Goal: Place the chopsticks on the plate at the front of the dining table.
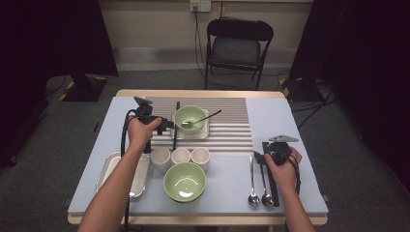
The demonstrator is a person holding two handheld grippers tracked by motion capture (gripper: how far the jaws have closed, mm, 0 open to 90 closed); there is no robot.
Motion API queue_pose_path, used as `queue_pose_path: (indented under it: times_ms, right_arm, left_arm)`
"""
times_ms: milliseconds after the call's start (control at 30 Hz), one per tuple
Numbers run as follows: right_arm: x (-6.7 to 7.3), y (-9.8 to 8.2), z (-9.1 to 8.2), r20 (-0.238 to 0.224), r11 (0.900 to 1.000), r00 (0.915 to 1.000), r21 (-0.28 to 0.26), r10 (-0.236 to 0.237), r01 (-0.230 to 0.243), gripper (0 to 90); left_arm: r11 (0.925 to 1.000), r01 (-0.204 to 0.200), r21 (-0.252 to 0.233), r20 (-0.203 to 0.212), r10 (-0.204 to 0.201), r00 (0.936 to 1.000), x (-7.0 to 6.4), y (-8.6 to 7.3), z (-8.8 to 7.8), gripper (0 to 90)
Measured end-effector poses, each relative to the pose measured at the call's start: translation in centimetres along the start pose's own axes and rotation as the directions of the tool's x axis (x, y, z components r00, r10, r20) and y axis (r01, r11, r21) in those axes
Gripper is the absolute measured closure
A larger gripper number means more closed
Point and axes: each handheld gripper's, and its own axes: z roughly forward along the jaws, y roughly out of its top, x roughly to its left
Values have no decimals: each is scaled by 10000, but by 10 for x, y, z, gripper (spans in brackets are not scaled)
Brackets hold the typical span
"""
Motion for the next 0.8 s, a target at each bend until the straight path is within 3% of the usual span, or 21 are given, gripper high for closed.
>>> queue_pose_path:
  times_ms: [233,367,800]
  right_arm:
    - [0,0,0,0,10000,10000,0,-4,4,150]
    - [0,0,0,-1,10000,10000,0,-3,3,151]
    - [0,0,0,2,10000,10000,3,-7,7,150]
  left_arm:
    - [9995,-317,68,131,316,9994,2,-3,-2,445]
    - [9996,-291,50,195,290,9994,3,-4,-3,422]
    - [9948,-1020,-44,351,1021,9942,6,-8,-7,313]
